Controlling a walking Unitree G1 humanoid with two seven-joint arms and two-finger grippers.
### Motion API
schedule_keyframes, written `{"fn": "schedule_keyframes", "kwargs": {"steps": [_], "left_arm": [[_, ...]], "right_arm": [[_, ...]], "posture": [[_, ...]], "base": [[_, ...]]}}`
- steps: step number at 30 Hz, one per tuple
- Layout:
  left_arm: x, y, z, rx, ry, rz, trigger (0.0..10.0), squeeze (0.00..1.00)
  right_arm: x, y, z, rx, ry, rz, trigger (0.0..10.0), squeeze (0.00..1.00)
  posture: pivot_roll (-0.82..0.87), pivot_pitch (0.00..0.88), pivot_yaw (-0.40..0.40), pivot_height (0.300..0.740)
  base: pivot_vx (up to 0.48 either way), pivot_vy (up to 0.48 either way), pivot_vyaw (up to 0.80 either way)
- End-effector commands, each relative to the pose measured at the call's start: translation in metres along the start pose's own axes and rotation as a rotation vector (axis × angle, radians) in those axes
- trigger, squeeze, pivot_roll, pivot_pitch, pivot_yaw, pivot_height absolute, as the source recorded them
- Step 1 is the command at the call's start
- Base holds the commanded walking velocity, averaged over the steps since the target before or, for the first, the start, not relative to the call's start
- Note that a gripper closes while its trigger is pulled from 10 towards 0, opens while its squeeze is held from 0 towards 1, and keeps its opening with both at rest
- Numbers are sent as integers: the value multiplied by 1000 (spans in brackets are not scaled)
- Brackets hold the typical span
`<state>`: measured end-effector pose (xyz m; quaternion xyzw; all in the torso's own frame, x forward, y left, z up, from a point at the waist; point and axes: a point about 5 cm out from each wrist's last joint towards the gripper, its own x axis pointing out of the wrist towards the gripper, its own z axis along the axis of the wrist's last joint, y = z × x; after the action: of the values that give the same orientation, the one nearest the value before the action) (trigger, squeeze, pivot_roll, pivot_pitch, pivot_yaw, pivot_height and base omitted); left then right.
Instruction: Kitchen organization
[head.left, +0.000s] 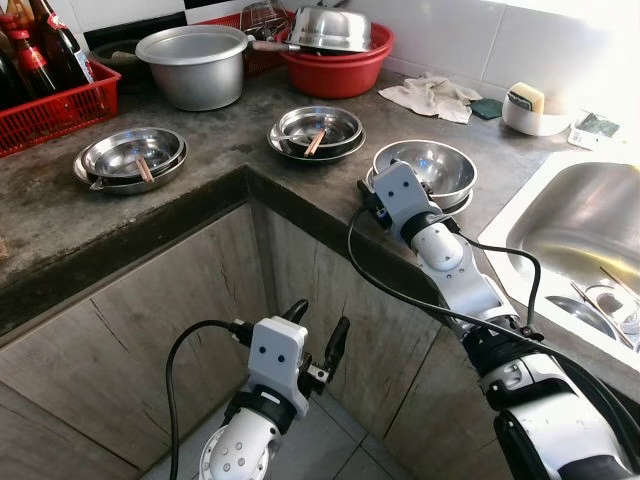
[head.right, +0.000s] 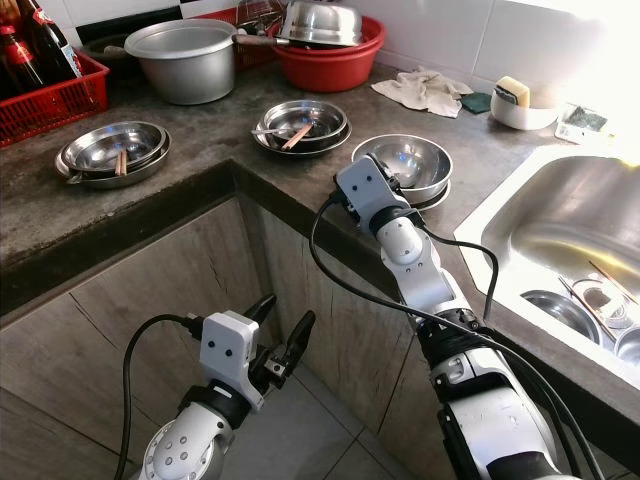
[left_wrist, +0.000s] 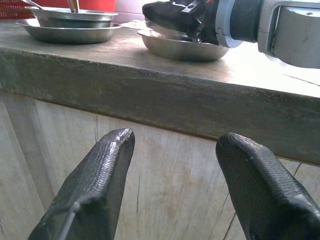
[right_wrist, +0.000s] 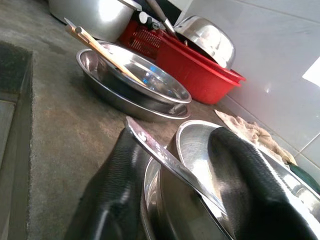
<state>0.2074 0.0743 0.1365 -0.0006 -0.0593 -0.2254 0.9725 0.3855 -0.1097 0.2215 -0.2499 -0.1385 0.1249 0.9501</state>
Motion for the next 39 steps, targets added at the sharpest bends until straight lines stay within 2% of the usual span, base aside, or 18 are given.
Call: {"fn": "schedule_keyframes", "kwargs": {"steps": [1,12,16,22,25,29,32,36,37,39], "left_arm": [[-1,-1,2,1,-3,-3,10000,0],[-1,0,0,-2,6,-1,10000,0],[-1,0,-1,-3,10,1,10000,0],[0,0,-2,-9,12,6,10000,0],[0,1,-3,-8,15,12,10000,0],[1,2,-3,-8,17,15,10000,0],[2,4,-5,-12,23,24,10000,0],[5,7,-6,-15,25,30,10000,0],[5,7,-6,-15,25,30,10000,0],[6,8,-7,-16,25,32,10000,0]], "right_arm": [[2,-4,4,12,-21,-19,0,0],[3,-15,2,3,-15,-55,0,0],[2,-20,7,2,-46,-92,0,0],[-3,-29,19,72,-129,-184,0,0],[-13,-44,35,182,-219,-300,0,0],[-19,-48,43,218,-260,-342,0,0],[-34,-48,55,267,-313,-369,0,0],[-55,-48,67,266,-347,-401,0,0],[-55,-48,67,266,-347,-401,0,0],[-62,-51,68,207,-336,-446,0,0]], "posture": [[75,119,-49,740],[76,108,-44,740],[73,100,-43,740],[75,101,-43,740],[73,101,-41,740],[70,99,-40,740],[59,93,-32,740],[48,86,-26,740],[48,86,-26,740],[41,82,-25,740]], "base": [[0,0,0],[0,0,0],[0,0,0],[0,0,0],[0,0,0],[0,0,0],[0,0,0],[0,0,0],[0,0,0],[0,0,0]]}}
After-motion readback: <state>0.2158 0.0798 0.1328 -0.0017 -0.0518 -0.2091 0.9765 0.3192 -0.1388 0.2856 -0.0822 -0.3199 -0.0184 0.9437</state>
